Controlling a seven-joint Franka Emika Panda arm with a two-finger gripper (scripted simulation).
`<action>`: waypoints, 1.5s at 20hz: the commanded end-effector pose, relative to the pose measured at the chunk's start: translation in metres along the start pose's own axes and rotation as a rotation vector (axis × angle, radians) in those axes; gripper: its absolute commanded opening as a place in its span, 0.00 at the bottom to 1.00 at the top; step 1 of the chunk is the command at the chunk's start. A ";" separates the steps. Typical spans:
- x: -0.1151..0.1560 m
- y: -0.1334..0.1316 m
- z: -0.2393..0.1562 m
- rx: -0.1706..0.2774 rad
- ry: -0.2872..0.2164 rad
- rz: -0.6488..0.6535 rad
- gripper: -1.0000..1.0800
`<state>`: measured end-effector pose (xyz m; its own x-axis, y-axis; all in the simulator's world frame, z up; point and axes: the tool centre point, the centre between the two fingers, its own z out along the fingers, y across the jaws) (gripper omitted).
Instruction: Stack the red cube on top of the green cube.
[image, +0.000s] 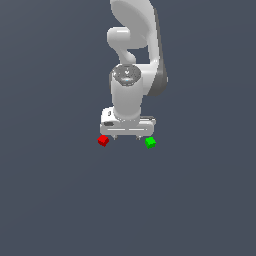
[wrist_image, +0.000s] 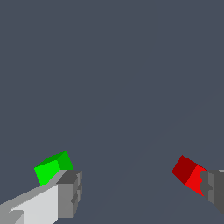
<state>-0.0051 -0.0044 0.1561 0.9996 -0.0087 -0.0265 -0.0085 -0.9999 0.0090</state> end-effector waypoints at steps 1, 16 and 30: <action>0.000 0.000 0.000 0.000 0.000 0.000 0.96; -0.029 0.075 0.047 0.007 0.013 0.289 0.96; -0.069 0.129 0.089 0.015 0.024 0.532 0.96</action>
<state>-0.0761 -0.1321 0.0717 0.8617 -0.5074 -0.0008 -0.5074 -0.8617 0.0020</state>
